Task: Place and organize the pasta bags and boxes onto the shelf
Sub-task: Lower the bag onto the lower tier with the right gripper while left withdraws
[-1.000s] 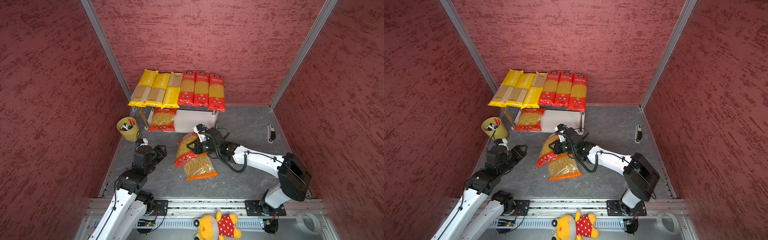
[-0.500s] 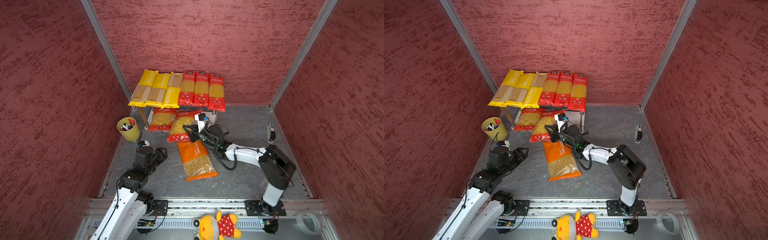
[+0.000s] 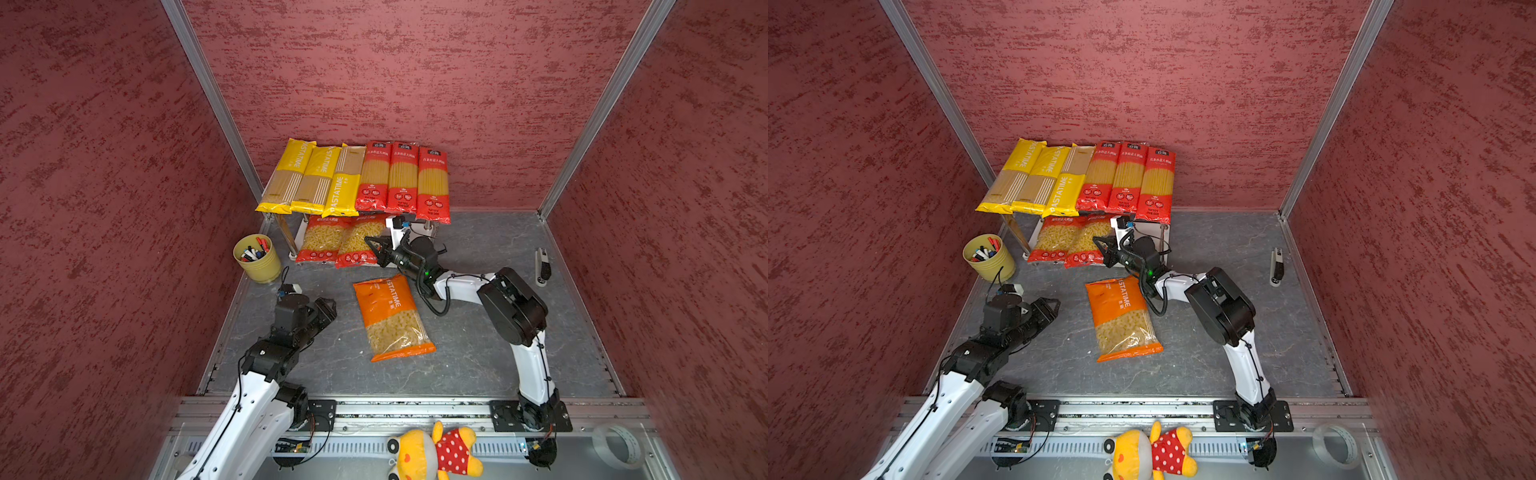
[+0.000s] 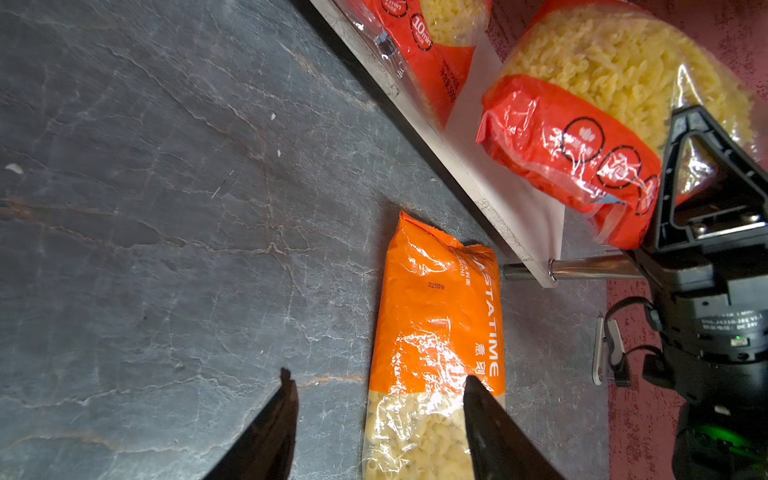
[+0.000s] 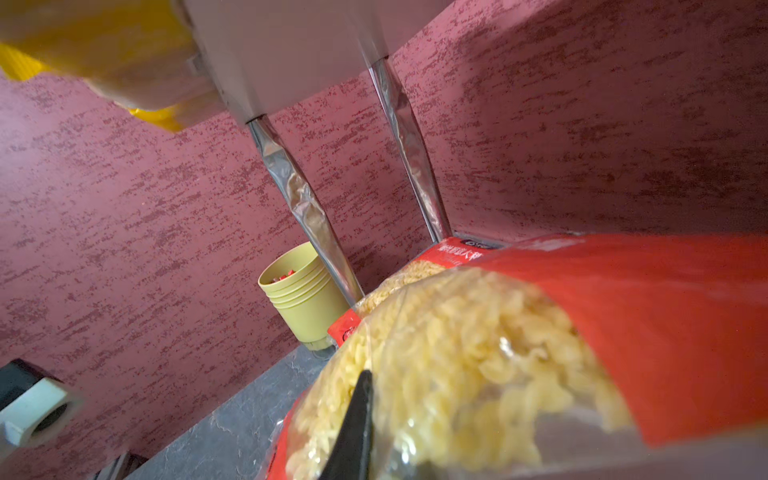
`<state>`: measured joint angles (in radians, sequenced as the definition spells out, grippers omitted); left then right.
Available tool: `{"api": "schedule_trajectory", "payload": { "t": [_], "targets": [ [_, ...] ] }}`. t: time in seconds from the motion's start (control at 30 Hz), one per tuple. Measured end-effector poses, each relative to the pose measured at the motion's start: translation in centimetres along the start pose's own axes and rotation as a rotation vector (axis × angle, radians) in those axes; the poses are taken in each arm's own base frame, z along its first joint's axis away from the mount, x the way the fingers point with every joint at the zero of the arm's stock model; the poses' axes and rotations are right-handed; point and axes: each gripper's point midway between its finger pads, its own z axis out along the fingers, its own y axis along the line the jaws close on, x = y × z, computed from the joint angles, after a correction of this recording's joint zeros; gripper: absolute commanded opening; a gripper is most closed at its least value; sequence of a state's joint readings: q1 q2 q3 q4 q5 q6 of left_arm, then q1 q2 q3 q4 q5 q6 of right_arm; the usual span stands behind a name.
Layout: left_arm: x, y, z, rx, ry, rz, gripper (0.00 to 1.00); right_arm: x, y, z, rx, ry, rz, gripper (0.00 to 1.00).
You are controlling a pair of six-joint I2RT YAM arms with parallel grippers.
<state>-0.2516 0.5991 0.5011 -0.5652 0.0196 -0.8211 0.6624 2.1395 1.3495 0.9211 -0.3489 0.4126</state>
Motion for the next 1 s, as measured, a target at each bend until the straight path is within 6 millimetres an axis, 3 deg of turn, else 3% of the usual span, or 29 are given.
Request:
{"api": "schedule_trajectory", "payload": {
  "t": [0.13, 0.23, 0.4, 0.67, 0.87, 1.0],
  "targets": [
    [-0.1, -0.1, 0.1, 0.005, -0.001, 0.000, 0.63, -0.3, -1.4, 1.1, -0.024, 0.003, 0.024, 0.00],
    [-0.1, -0.2, 0.1, 0.005, -0.002, 0.000, 0.63, 0.7, -3.0, 1.2, 0.000, 0.027, 0.064, 0.01],
    [-0.1, -0.2, 0.1, 0.007, -0.002, 0.000, 0.63, 4.9, -5.9, -0.4, 0.120, 0.113, 0.148, 0.13],
    [0.1, -0.3, 0.6, 0.006, 0.010, 0.007, 0.64, 6.0, -8.3, -1.5, 0.270, 0.142, 0.255, 0.30],
    [0.6, -1.2, 2.3, 0.085, 0.027, -0.030, 0.77, 7.0, -9.8, -2.8, 0.410, 0.198, 0.339, 0.39],
    [0.4, -0.7, 4.3, 0.158, 0.027, -0.125, 0.83, 7.0, -9.8, -3.7, 0.457, 0.220, 0.372, 0.48]
  ]
}}
